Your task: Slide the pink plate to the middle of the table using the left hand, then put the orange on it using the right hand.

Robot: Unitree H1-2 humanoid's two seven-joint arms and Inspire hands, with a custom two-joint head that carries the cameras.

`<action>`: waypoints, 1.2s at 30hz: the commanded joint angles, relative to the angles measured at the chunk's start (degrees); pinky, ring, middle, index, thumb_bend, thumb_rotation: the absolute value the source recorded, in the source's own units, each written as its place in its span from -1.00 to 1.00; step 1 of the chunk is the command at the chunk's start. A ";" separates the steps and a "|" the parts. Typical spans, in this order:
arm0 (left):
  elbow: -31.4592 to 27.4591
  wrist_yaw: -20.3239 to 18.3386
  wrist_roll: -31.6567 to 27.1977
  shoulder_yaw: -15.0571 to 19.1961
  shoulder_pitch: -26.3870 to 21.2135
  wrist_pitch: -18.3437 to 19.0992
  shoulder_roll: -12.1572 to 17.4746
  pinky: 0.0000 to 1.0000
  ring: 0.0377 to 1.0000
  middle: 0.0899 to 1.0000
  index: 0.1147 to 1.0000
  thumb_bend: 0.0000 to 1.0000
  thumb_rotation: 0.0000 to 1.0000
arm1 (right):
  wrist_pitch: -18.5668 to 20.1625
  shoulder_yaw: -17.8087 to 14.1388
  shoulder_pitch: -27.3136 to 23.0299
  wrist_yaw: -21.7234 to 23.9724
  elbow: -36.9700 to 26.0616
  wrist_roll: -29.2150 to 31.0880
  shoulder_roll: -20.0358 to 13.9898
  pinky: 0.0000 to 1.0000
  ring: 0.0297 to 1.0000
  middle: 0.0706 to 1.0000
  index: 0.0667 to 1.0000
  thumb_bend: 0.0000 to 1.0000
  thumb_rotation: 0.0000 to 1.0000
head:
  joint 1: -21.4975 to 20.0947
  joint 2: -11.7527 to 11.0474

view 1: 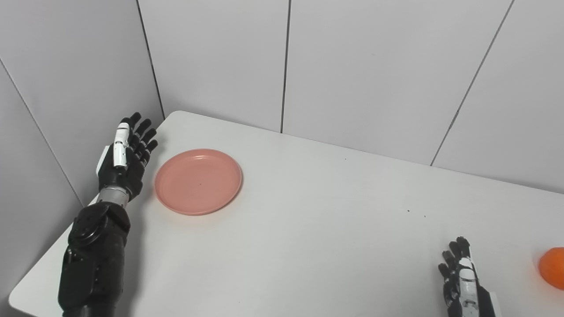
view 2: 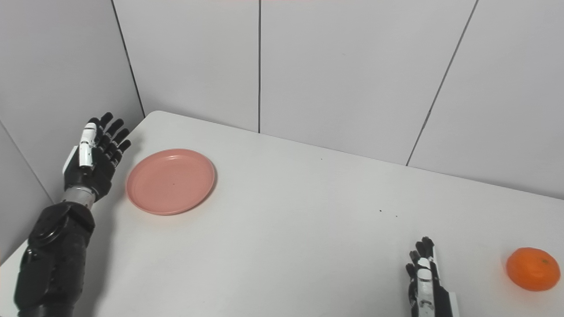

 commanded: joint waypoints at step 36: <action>3.04 -1.86 -2.35 0.31 1.08 -4.93 1.26 1.00 0.98 0.97 0.95 -0.41 1.00 | 1.14 -1.59 -1.31 2.35 -2.56 1.35 -0.57 1.00 1.00 1.00 1.00 -0.77 1.00 | 1.54 -0.15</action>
